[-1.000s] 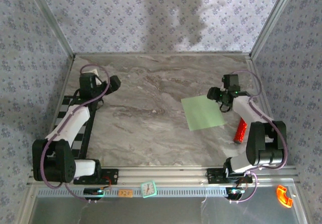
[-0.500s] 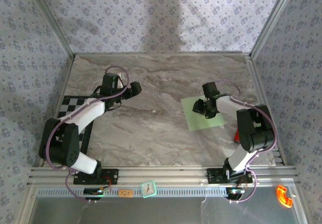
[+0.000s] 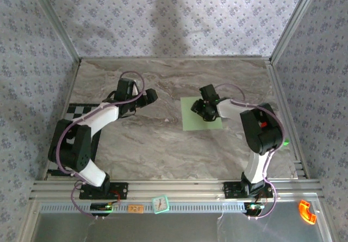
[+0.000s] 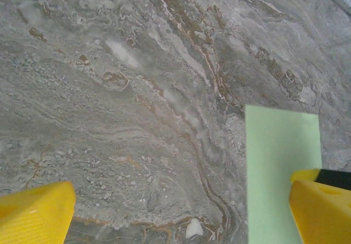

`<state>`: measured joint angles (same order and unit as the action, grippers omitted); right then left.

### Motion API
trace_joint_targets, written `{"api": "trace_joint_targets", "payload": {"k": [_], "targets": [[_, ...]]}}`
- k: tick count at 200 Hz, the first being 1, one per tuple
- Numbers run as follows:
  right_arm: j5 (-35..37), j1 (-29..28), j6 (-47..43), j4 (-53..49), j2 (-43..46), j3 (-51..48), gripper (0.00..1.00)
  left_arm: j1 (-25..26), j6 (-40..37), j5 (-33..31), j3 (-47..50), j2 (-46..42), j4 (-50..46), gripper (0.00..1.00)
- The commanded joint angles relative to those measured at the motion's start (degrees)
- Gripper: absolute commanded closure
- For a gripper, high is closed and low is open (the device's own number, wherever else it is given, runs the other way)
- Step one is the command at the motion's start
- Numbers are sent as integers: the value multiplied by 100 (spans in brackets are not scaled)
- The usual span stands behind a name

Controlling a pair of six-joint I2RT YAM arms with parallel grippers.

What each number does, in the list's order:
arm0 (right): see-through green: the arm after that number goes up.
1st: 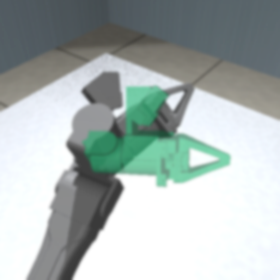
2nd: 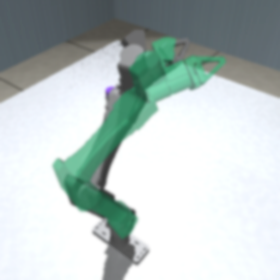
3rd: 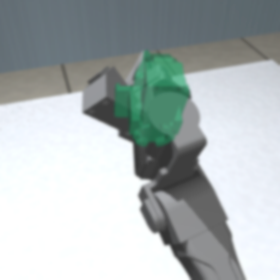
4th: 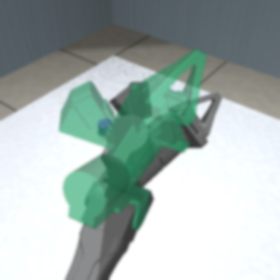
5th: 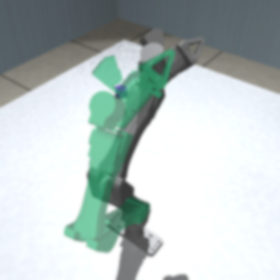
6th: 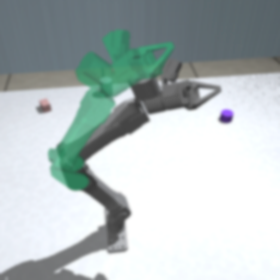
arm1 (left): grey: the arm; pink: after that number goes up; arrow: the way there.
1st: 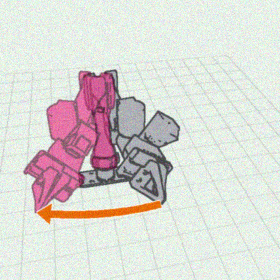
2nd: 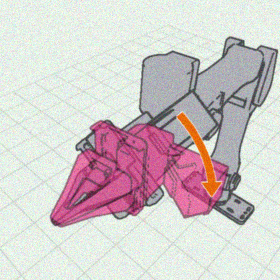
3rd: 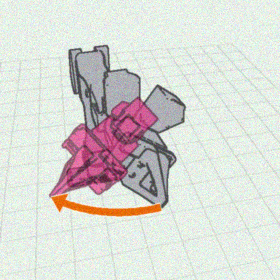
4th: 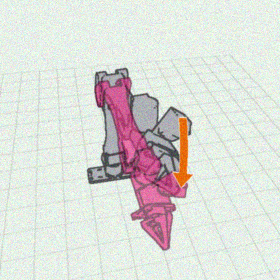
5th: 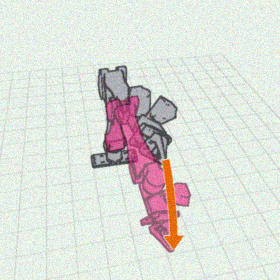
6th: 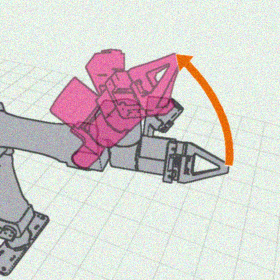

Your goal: Fold a paper plane with a square sheet of paper (pick it up from the middle)

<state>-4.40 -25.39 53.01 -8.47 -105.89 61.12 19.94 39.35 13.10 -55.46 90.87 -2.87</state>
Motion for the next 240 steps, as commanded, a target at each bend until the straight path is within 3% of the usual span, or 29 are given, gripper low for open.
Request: {"api": "trace_joint_targets", "payload": {"k": [1, 33, 76, 112, 158, 240], "targets": [[-212, -225, 646, -228, -702, 349, 46, 70, 159, 91, -240, 118, 29, 0], [-693, -122, 372, -251, -578, 885, 45, 154, 107, 122, -351, 226, -145, 0], [-1262, 447, -240, -129, 204, 324, 41, 154, 212, 103, -345, 297, -133, 0], [-1205, 795, -948, -559, 609, -16, 40, 167, 316, 197, -421, 413, -72, 0], [-1229, 930, -1638, -1011, 509, -41, 40, 258, 439, 280, -457, 545, 103, 0], [-979, 697, -1746, -1069, -41, 3, 41, 428, 468, 291, -518, 685, 154, 0]]}}
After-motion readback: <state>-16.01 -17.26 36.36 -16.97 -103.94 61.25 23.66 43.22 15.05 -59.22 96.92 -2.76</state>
